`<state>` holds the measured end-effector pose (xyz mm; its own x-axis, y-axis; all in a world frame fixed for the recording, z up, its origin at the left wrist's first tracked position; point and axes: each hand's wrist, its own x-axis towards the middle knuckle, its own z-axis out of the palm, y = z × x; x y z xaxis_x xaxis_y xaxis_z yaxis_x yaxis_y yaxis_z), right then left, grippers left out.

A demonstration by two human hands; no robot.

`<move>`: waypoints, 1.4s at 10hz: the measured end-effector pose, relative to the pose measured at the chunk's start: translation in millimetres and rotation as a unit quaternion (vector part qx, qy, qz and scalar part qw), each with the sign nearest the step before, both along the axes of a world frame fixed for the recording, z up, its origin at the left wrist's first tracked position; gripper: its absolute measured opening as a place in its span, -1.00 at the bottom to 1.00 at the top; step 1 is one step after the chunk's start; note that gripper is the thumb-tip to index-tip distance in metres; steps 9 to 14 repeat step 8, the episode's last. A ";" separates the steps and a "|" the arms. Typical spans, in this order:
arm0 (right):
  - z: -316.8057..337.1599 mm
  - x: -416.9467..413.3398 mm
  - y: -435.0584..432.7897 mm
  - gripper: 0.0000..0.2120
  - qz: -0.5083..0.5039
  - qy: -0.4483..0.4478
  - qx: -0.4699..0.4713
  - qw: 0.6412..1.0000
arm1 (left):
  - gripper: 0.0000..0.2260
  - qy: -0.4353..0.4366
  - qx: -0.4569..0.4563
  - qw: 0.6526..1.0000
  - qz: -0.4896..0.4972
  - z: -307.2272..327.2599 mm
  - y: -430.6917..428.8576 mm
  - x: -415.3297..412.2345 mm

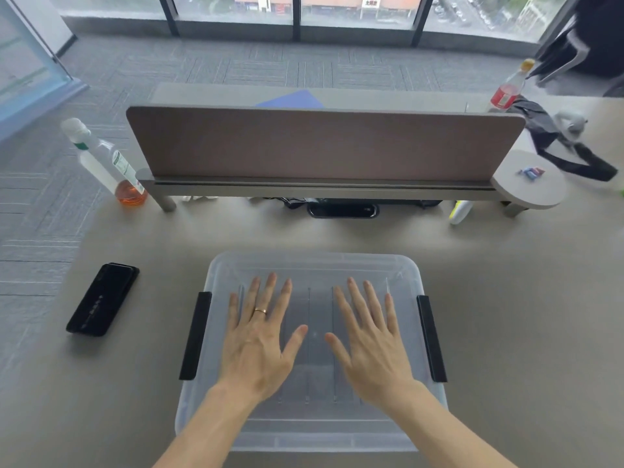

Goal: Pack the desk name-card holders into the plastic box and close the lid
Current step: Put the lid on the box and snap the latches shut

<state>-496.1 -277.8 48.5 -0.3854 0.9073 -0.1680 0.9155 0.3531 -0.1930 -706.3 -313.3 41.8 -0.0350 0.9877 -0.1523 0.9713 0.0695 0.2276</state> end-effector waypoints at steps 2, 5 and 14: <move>-8.3 -1.4 -0.9 -0.29 0.009 -0.032 0.015 0.999 | -0.28 0.024 0.009 1.000 0.003 -7.8 -1.0 3.6; -22.5 1.7 21.4 -0.28 0.046 -0.054 0.040 0.997 | -0.24 0.036 0.011 0.999 0.028 -25.7 8.9 13.9; 13.5 1.2 26.9 -0.29 0.044 -0.017 -0.016 0.999 | -0.28 -0.011 -0.050 0.998 0.022 8.9 14.7 5.0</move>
